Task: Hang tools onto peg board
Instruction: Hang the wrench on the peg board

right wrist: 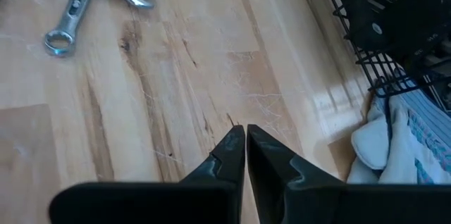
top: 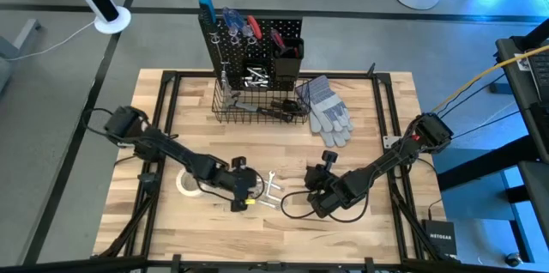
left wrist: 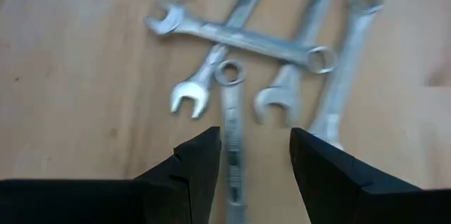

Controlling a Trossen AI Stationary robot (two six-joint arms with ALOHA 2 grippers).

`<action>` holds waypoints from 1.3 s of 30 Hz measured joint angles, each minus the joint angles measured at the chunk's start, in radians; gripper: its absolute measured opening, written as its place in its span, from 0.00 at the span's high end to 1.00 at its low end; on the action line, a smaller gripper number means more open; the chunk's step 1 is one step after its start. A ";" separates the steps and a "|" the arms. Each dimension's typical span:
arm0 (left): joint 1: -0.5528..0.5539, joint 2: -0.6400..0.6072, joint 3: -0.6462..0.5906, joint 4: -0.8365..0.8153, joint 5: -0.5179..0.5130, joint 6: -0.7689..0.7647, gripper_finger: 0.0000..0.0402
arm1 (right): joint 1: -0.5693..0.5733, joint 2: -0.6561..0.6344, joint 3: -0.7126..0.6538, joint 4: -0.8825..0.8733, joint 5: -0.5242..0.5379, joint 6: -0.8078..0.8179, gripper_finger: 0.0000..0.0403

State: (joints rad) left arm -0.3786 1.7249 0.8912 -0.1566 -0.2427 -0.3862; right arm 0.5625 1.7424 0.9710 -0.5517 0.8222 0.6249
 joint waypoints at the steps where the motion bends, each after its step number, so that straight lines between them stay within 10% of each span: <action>1: 0.004 0.017 0.011 -0.017 -0.012 -0.002 0.59 | 0.000 0.000 0.000 0.006 0.000 -0.004 0.94; 21: 0.037 0.097 0.017 -0.032 -0.036 -0.024 0.60 | 0.000 0.000 0.000 0.025 0.000 -0.005 0.94; 39: 0.031 0.103 0.015 -0.029 -0.022 0.048 0.94 | 0.000 0.000 0.000 0.026 0.000 -0.006 0.94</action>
State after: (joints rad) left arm -0.3473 1.8278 0.9062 -0.1860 -0.2650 -0.3378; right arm 0.5625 1.7424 0.9710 -0.5255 0.8222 0.6189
